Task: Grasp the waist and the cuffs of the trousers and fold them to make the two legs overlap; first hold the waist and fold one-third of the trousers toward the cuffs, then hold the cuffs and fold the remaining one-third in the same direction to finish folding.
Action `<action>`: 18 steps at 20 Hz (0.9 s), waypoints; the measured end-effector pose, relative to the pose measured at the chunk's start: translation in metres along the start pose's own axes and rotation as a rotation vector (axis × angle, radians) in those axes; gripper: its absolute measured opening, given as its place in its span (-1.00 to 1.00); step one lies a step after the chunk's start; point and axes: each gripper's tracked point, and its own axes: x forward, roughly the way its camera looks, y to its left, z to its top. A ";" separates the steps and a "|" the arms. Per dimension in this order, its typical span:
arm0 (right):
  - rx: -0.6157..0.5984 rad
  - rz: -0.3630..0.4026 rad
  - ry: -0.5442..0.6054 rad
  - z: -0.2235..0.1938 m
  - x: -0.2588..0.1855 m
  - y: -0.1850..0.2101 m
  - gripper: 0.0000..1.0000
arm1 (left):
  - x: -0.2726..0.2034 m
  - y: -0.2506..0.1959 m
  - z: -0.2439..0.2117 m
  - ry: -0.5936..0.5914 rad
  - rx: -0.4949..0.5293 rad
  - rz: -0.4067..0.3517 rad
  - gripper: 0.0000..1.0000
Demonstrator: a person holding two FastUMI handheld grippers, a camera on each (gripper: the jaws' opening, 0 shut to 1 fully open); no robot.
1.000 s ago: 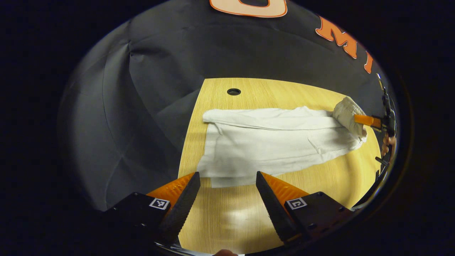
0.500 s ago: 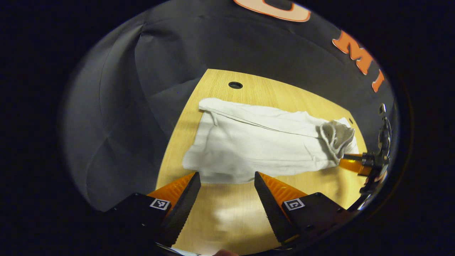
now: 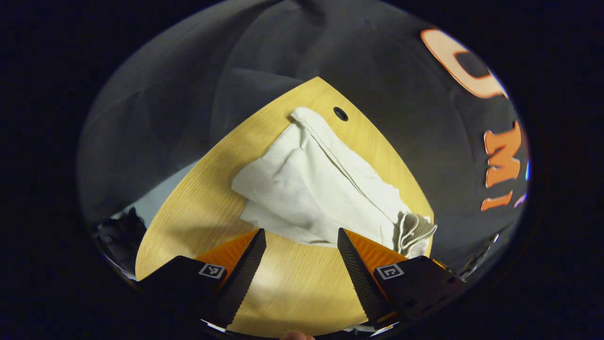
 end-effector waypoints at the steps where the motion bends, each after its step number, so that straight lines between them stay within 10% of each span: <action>1: 0.017 -0.018 -0.023 0.004 -0.009 -0.008 0.96 | 0.000 0.006 0.005 -0.006 -0.035 -0.005 1.00; 13: 0.171 -0.244 -0.192 0.017 -0.109 -0.113 0.96 | 0.019 0.030 0.027 0.008 -0.212 -0.029 1.00; 18: 0.351 -0.204 -0.283 0.023 -0.127 -0.124 0.94 | 0.041 0.001 0.035 -0.012 -0.191 -0.075 0.96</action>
